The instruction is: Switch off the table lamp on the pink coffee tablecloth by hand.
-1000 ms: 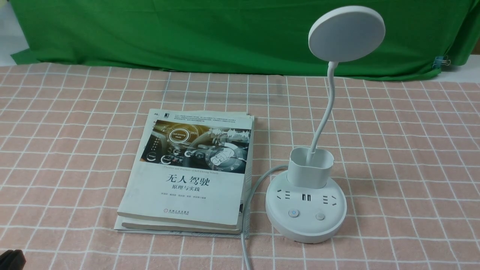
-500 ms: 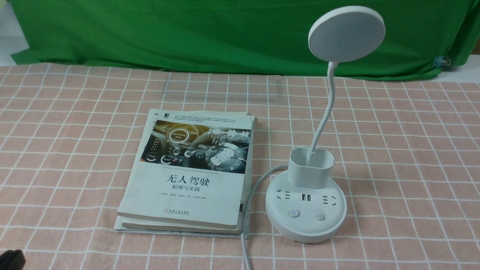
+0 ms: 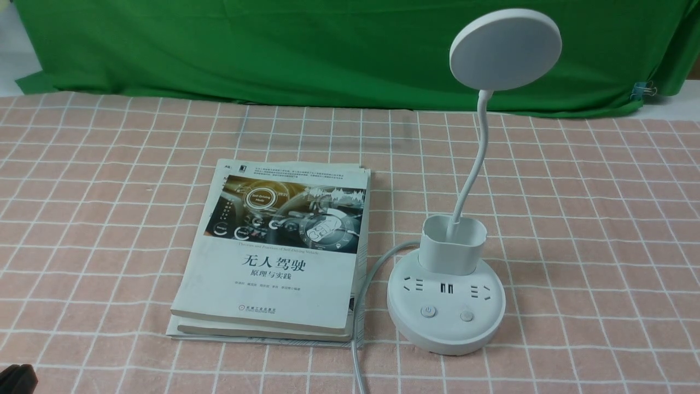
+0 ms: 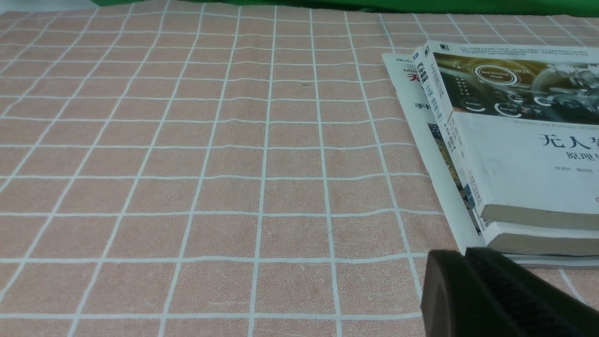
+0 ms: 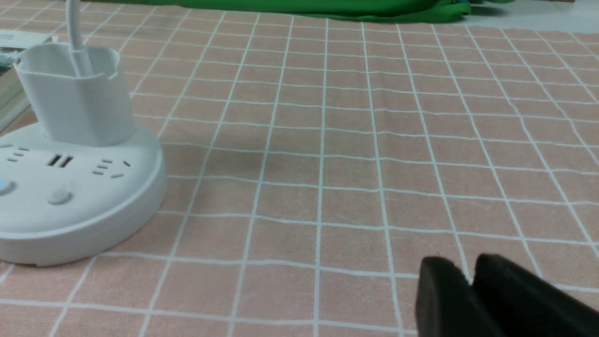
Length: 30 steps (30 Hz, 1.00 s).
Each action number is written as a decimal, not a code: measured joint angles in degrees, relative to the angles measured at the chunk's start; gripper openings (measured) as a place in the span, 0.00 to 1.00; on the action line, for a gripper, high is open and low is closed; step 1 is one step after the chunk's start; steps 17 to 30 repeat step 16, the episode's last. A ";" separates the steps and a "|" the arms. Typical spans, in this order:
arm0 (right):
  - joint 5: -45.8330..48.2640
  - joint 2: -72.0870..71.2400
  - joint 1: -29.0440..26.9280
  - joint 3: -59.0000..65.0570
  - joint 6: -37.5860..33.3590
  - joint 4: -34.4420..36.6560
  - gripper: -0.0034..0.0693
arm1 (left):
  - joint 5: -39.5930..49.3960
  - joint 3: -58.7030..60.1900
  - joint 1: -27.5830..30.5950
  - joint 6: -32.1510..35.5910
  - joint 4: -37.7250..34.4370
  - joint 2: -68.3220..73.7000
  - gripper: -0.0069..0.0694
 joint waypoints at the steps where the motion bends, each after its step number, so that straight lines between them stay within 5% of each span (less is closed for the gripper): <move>1: 0.00 0.00 0.00 0.00 0.00 0.00 0.27 | 0.00 0.00 0.00 0.00 0.00 0.00 0.10; 30: 0.00 0.00 0.00 0.00 0.00 0.00 0.31 | 0.00 0.00 0.00 0.00 0.00 0.00 0.10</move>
